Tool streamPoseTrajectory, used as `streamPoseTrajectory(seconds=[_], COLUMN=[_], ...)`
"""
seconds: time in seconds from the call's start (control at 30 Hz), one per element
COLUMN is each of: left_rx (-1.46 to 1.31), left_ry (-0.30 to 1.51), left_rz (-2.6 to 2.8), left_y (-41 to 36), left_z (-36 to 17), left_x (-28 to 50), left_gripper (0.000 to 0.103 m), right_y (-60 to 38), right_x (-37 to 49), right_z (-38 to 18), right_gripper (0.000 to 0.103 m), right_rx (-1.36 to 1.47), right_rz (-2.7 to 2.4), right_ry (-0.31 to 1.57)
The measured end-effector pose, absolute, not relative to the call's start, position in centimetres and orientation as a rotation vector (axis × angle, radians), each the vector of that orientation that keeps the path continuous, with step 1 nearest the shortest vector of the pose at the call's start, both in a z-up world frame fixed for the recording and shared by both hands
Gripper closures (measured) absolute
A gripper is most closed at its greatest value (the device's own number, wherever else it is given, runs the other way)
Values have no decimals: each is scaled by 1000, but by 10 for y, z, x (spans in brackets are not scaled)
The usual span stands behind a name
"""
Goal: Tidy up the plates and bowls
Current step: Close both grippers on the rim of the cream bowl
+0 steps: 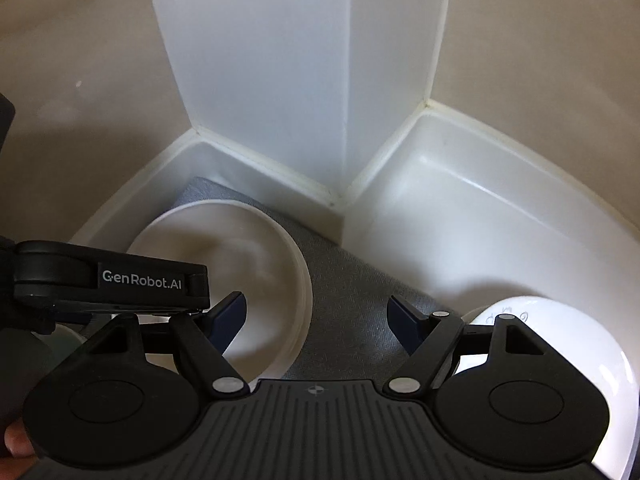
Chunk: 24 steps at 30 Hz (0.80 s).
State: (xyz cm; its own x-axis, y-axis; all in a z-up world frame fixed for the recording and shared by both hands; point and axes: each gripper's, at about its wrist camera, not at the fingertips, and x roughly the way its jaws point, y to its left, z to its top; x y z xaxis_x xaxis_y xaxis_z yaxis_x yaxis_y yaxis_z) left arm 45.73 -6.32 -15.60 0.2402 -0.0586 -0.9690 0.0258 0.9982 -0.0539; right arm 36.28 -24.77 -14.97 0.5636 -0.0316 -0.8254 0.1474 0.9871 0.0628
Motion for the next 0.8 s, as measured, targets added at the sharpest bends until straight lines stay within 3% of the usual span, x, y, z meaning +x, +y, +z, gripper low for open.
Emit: streamPoseTrajectory(seconds=[0.43, 0.47, 0.5, 0.53, 0.57, 0.6, 0.63, 0.7, 0.8], left_rx=[35, 39, 47, 46, 32, 35, 20, 12, -1], left_ry=[1272, 1266, 1253, 1242, 1240, 1239, 1230, 1205, 1185], left_rz=[-140, -140, -144, -164, -189, -184, -195, -208, -245], left_y=[-90, -90, -90, -93, -95, -96, -94, -92, -86], left_z=[-151, -151, -150, -147, -143, -140, -139, -134, -121], left_x=[462, 461, 459, 457, 455, 455, 454, 451, 444], left_gripper=[3, 8, 30, 57, 69, 81, 85, 91, 92], right_y=[-253, -253, -254, -254, -254, -253, -251, -252, -261], right_x=[362, 362, 361, 360, 360, 359, 358, 355, 346], right_z=[-157, -158, -158, -157, -157, -155, -152, -148, -136], right_gripper=[24, 30, 55, 71, 88, 88, 88, 89, 90], right_rx=[162, 161, 164, 172, 191, 197, 161, 150, 207], right_rz=[-110, -104, -93, -77, -50, -49, -83, -96, -124], right_ry=[992, 995, 1001, 1008, 1014, 1010, 1008, 989, 948])
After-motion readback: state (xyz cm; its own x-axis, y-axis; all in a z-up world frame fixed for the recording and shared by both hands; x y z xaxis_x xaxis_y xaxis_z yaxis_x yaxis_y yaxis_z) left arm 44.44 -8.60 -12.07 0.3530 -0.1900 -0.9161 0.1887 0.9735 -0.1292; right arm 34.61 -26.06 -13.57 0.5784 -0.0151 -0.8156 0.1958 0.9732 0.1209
